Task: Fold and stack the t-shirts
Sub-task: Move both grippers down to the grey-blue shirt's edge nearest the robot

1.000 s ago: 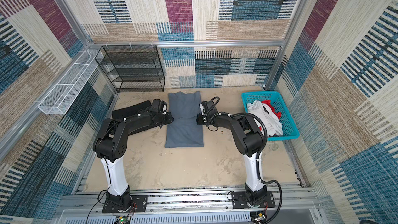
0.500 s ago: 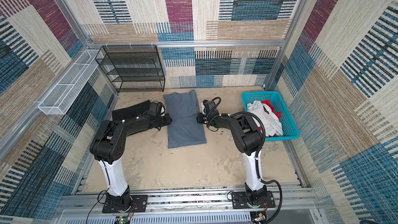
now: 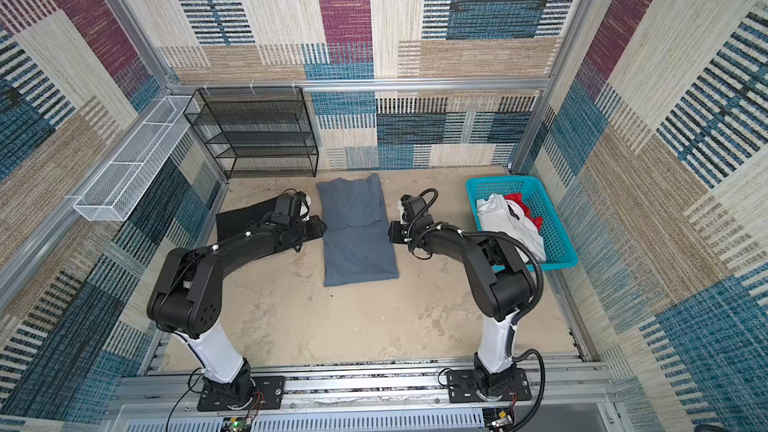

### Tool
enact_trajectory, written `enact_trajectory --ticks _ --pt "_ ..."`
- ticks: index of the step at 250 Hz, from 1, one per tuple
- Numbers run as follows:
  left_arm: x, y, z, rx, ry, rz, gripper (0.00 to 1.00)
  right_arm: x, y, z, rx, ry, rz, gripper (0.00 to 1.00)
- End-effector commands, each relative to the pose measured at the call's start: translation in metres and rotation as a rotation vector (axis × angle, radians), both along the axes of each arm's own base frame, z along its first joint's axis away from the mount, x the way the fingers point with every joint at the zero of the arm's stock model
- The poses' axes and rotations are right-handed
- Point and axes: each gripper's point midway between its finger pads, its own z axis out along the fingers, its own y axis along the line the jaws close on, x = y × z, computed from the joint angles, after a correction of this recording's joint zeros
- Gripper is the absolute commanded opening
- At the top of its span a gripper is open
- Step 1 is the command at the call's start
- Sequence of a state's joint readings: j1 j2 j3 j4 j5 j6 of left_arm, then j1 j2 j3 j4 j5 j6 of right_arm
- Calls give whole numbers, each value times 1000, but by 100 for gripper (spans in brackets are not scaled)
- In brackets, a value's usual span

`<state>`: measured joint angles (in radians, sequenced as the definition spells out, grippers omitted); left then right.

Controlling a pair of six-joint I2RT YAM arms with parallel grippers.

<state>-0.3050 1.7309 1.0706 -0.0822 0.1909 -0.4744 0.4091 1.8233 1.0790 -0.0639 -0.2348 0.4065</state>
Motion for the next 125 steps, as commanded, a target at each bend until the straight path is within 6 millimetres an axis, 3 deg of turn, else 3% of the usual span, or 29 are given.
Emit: enact_trajectory --ticks 1,30,68,125 --pt "-36 -14 -10 -44 102 -11 31 -25 3 4 50 30 43 24" --pt "-60 -28 -20 -45 142 -13 30 -49 9 3 92 60 88 24" --pt "-74 -38 -35 -67 158 -7 27 -70 19 -5 122 90 133 23" --pt "-101 -15 -72 27 288 80 25 -88 1 -47 40 195 80 23"
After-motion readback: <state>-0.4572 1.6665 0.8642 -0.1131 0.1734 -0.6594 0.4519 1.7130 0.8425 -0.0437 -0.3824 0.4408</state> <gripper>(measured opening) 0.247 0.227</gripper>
